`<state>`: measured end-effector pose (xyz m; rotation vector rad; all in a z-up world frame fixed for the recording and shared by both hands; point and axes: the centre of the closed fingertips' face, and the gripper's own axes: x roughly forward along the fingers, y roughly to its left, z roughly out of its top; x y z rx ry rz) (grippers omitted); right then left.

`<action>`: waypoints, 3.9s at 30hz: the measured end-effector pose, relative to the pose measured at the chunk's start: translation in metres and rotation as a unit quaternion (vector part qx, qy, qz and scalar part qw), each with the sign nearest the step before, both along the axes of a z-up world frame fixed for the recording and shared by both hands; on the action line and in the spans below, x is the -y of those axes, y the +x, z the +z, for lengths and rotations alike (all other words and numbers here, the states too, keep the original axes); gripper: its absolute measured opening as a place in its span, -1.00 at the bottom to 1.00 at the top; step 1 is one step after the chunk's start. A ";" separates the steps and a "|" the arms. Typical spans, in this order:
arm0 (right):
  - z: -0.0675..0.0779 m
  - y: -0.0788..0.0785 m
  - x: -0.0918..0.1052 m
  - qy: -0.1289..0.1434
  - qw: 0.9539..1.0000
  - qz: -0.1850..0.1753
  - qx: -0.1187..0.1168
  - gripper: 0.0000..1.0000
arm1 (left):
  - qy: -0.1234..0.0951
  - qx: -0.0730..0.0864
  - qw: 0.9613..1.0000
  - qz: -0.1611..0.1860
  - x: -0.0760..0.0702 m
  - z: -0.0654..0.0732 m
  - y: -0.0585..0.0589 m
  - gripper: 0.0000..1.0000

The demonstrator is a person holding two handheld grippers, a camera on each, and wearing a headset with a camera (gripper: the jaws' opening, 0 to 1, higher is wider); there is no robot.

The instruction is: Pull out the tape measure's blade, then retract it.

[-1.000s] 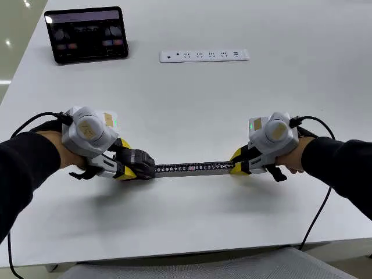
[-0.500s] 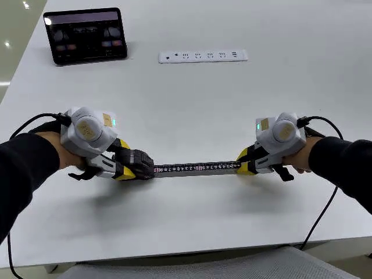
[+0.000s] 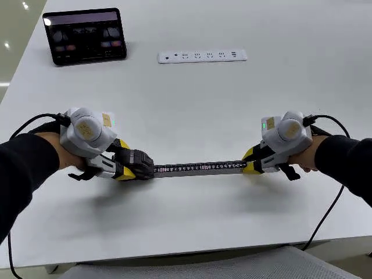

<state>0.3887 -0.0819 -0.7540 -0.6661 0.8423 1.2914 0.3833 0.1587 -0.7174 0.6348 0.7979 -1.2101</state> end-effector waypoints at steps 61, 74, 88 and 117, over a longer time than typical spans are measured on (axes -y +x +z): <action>0.049 0.000 0.052 0.091 0.972 -0.207 0.063 -0.18 | -0.196 0.039 0.921 0.333 -0.097 0.046 0.013 0.97; 0.086 -0.043 0.110 0.107 0.947 -0.284 0.108 0.24 | -0.173 0.085 0.905 0.379 -0.139 0.052 -0.026 1.00; 0.077 -0.087 0.131 0.108 0.939 -0.311 0.100 0.73 | -0.150 0.089 0.906 0.386 -0.147 0.048 -0.063 1.00; 0.087 -0.089 0.154 0.091 0.939 -0.308 0.120 1.00 | -0.156 0.103 0.902 0.390 -0.151 0.066 -0.064 1.00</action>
